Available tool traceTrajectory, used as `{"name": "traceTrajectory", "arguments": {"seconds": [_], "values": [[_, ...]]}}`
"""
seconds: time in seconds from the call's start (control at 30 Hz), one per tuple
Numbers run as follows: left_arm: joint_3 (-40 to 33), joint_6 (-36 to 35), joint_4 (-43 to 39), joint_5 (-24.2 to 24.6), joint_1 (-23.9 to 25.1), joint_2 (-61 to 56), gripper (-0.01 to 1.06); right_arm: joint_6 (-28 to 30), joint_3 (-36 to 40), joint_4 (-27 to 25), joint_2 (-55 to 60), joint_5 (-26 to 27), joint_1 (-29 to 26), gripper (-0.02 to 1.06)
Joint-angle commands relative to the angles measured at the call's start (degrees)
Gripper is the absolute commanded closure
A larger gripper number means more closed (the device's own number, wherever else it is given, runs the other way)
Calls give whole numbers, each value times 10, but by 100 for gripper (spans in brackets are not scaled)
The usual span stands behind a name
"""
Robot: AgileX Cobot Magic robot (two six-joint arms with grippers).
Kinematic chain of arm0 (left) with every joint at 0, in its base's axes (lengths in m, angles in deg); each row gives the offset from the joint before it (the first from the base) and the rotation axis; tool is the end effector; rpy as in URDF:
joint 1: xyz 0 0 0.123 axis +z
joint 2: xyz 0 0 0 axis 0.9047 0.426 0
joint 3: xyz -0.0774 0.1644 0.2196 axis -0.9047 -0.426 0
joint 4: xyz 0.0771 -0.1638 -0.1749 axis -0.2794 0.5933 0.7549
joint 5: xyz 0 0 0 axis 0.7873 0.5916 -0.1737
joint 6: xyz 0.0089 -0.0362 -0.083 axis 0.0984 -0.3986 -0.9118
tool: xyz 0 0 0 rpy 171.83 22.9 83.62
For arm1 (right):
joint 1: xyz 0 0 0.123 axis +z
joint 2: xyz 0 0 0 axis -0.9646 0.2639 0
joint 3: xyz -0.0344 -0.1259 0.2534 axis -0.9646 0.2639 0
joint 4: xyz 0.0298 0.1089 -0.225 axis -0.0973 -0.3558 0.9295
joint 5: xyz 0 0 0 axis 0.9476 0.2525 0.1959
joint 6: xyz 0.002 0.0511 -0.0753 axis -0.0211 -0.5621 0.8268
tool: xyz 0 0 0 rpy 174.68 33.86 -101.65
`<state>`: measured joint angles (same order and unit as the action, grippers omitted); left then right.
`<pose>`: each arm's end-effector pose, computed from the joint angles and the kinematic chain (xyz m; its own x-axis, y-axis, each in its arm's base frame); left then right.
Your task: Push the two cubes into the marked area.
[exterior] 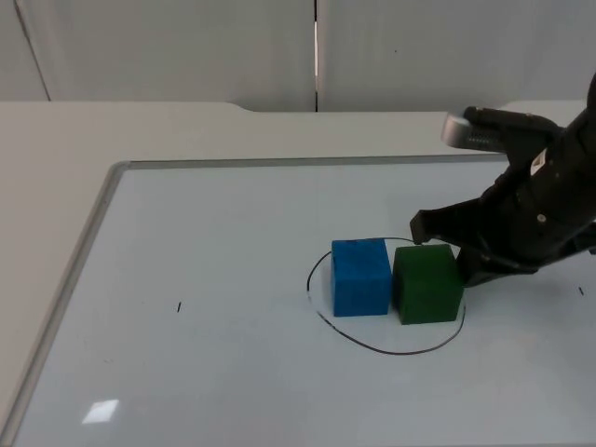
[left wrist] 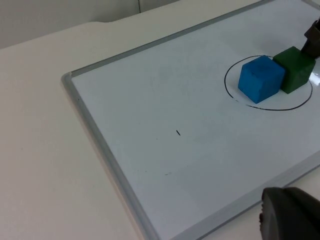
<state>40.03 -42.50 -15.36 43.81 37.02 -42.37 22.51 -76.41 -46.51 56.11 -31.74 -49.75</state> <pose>-0.0042 0.0022 0.2760 -0.4088 0.2373 -0.8812 0.4738 0.8804 0.0173 0.3229 0.1578 0.1183 -0.9267 -0.0638 -0.3703 -0.1484 0.9675 0.2046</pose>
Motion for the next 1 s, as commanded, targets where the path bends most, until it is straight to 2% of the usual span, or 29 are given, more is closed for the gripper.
{"name": "traceTrajectory", "arguments": {"seconds": [0.0,0.2,0.43,0.67,0.83,0.97], "values": [[-3,1,4,1,-1,-2,105,2,-2,14,-3,14,2,105],[-3,1,4,1,-1,-2,105,2,-2,64,-50,7,-10,105],[-3,1,4,1,-1,-2,105,2,-2,126,-177,-24,-18,105],[-3,1,4,1,-1,-2,105,7,-2,133,-321,-75,-18,105],[-3,1,4,1,-1,-2,105,15,9,144,-381,-90,-18,105],[-3,1,4,1,-1,-2,105,57,34,144,-434,-90,-18,105]]}}
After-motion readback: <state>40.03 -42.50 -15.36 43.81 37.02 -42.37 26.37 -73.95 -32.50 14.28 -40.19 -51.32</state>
